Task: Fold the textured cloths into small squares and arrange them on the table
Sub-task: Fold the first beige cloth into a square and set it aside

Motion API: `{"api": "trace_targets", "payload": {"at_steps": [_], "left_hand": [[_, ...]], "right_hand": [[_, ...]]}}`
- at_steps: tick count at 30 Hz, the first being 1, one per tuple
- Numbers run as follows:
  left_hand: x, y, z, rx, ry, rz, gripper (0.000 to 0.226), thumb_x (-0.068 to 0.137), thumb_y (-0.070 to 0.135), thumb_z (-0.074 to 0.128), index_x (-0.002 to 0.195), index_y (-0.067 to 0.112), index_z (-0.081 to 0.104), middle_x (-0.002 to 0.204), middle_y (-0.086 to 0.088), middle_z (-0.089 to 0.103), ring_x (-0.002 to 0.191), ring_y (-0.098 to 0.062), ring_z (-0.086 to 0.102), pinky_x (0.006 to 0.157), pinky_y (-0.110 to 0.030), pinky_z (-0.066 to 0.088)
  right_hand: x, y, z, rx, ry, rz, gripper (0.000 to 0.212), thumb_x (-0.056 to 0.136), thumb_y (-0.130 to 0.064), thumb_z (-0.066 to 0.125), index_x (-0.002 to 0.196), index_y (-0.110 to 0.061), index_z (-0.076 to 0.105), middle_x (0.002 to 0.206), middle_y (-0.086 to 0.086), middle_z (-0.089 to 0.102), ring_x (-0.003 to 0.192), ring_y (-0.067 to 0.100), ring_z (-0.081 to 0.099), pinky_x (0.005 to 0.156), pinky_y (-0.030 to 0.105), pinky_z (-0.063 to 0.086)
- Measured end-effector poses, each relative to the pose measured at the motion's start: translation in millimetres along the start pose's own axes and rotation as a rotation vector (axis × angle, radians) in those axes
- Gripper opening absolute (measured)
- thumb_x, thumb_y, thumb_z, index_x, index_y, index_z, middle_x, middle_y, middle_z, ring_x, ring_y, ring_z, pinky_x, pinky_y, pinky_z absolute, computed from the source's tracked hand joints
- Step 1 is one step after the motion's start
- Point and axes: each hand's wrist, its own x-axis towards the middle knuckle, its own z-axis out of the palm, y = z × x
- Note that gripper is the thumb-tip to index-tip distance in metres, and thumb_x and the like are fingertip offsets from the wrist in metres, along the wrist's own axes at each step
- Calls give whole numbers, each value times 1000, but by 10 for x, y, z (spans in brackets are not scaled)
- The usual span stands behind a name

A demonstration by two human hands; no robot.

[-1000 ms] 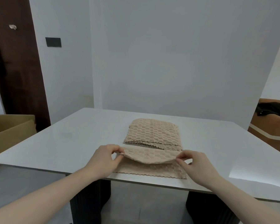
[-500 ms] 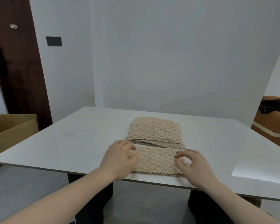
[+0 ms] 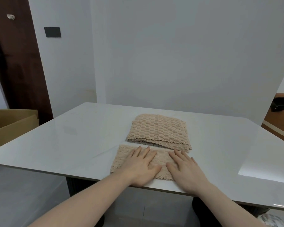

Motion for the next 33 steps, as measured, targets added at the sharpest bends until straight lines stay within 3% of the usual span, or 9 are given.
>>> {"api": "trace_targets", "payload": {"at_steps": [8, 16, 19, 22, 25, 27, 30, 33], "left_hand": [[-103, -668, -174, -38, -29, -177, 84, 93, 80, 15, 162, 38, -4, 170, 9, -11, 157, -19, -12, 127, -47, -7], [-192, -1032, -73, -133, 180, -209, 72, 101, 65, 29, 162, 29, 20, 170, 10, 14, 157, -12, 8, 129, -38, 5], [-187, -1040, -77, -147, 184, -208, 70, 102, 61, 29, 162, 25, 22, 170, 8, 15, 157, -12, 9, 129, -38, 6], [-204, -1033, -91, -160, 178, -203, 70, 102, 58, 30, 162, 24, 21, 170, 7, 14, 157, -12, 8, 129, -37, 5], [-215, -1022, -93, -165, 182, -195, 70, 101, 57, 33, 162, 25, 23, 170, 7, 15, 157, -12, 8, 129, -37, 5], [-222, -1025, -94, -175, 187, -190, 70, 99, 57, 35, 161, 26, 25, 170, 7, 17, 157, -13, 10, 128, -37, 7], [-234, -1021, -98, -176, 189, -186, 70, 98, 57, 36, 161, 27, 25, 170, 6, 18, 157, -13, 11, 128, -37, 7], [-250, -1009, -106, -171, 192, -185, 70, 99, 58, 36, 161, 26, 26, 170, 6, 18, 157, -13, 11, 128, -37, 7]], "right_hand": [[-24, -17, -9, -48, -22, 25, 68, 103, -61, 23, 164, -32, 13, 172, -10, 4, 159, 15, 0, 129, 45, 3], [-75, -60, 9, -41, 24, 191, 87, 96, -73, 20, 164, -22, 3, 173, -2, 2, 159, 24, -2, 127, 52, 2], [-69, -54, -7, 30, 74, 275, 89, 94, -73, 19, 163, -17, 13, 171, 1, 16, 157, 24, 11, 125, 49, 8], [-73, -33, -130, 286, 163, 354, 69, 96, -55, 28, 154, -20, 39, 156, 3, 45, 145, 29, 34, 121, 44, 25], [-47, 36, -234, 500, 151, 419, 83, 79, -61, 45, 152, -23, 43, 131, -1, 65, 134, 29, 49, 112, 48, 42], [8, 88, -295, 409, 101, 450, 76, 75, -63, 51, 142, -26, 55, 116, -7, 73, 120, 26, 61, 105, 46, 49], [100, 81, -426, 373, 40, 481, 47, 67, -60, 62, 90, -22, 78, 79, -9, 78, 88, 19, 72, 93, 42, 57], [184, 69, -480, 359, -10, 472, 35, 70, -45, 73, 81, -12, 77, 81, 2, 77, 84, 21, 71, 89, 41, 58]]}}
